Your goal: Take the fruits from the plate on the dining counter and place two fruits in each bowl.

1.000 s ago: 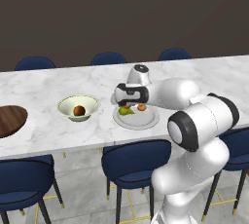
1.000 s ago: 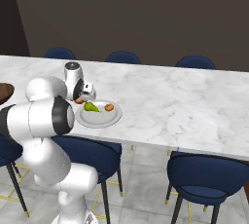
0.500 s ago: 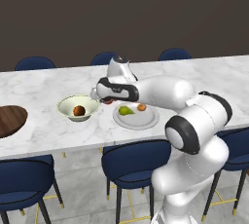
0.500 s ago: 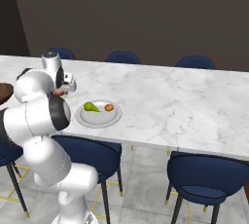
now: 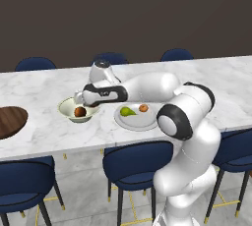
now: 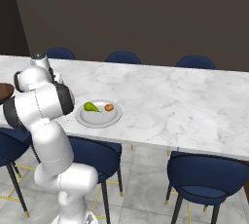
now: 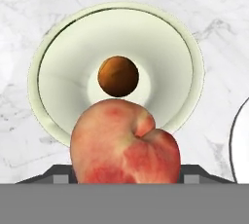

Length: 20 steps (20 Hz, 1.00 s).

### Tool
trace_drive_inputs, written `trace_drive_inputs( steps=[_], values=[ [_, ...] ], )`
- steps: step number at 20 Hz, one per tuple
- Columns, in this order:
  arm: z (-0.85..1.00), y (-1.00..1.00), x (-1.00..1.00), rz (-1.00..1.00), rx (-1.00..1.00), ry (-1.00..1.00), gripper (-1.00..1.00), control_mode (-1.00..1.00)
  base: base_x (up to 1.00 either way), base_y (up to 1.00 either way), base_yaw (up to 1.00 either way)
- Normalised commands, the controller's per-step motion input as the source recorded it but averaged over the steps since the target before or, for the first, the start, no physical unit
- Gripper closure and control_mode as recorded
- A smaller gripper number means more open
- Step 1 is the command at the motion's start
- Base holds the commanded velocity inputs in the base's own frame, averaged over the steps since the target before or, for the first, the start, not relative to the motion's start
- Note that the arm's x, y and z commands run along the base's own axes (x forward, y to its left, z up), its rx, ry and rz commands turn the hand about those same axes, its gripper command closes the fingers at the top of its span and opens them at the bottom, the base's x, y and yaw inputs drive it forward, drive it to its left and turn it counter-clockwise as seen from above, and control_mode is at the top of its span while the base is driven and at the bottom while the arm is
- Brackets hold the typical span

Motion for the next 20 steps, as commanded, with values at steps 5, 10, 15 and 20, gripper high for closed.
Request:
trace_drive_inputs(
  steps=[5, 10, 15, 20],
  values=[
    [-0.46, 0.01, 0.41, 0.00, 0.00, -0.09, 1.00, -1.00, 0.00, 0.00, 0.00],
    [-0.31, 0.16, 0.22, 0.00, -0.01, 0.00, 1.00, -1.00, 0.00, 0.00, 0.00],
    [-0.03, 0.29, 0.07, 0.00, 0.00, 0.08, 1.00, -1.00, 0.00, 0.00, 0.00],
    [0.00, 0.05, 0.07, 0.00, 0.00, 0.11, 1.00, -1.00, 0.00, 0.00, 0.00]
  ],
)
